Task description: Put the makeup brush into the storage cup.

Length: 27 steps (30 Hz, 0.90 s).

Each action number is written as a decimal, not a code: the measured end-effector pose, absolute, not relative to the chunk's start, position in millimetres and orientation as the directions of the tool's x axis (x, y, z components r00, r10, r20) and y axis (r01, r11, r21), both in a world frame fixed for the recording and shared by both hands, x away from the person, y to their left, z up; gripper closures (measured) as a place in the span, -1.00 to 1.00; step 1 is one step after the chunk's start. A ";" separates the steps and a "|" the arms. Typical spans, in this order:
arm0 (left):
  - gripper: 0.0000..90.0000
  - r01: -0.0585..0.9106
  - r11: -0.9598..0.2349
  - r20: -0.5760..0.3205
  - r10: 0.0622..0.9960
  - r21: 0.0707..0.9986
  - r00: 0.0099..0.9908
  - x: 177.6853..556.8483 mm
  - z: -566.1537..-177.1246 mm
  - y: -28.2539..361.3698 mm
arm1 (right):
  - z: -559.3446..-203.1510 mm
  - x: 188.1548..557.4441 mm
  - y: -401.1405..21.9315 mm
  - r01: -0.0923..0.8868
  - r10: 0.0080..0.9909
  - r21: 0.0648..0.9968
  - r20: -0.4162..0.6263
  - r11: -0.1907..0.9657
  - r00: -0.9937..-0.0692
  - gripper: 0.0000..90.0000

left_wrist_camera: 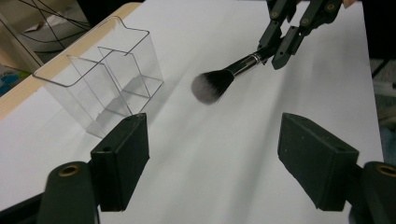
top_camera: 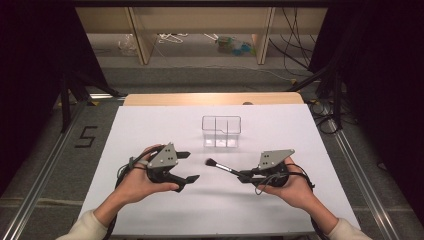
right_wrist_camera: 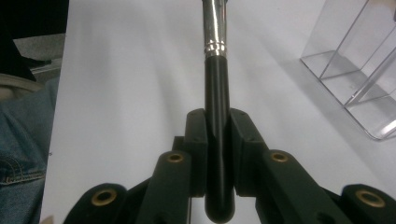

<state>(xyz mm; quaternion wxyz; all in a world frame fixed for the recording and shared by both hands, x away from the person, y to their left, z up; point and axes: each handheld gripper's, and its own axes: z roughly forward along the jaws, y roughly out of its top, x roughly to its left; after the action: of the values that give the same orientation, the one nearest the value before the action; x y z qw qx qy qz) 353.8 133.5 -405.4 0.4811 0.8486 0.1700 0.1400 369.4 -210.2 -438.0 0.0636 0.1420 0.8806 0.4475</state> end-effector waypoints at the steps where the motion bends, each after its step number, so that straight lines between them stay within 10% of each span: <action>1: -0.45 0.160 -0.459 0.065 0.436 0.874 0.898 353.0 -409.3 135.4 | -438.2 369.3 -210.5 0.191 0.309 0.810 0.013 0.554 -0.951 0.77; 27: -0.50 0.273 -0.268 -0.089 0.544 0.924 0.835 351.8 -441.6 135.8 | -438.1 375.9 -221.0 0.203 0.380 0.916 0.061 0.347 -0.923 0.77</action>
<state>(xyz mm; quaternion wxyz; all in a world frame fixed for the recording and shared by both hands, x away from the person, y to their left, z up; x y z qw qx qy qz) 351.8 135.8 -441.6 0.5464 0.7866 0.2595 0.1239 375.9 -221.0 -438.1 0.0814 0.1785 0.8165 0.5430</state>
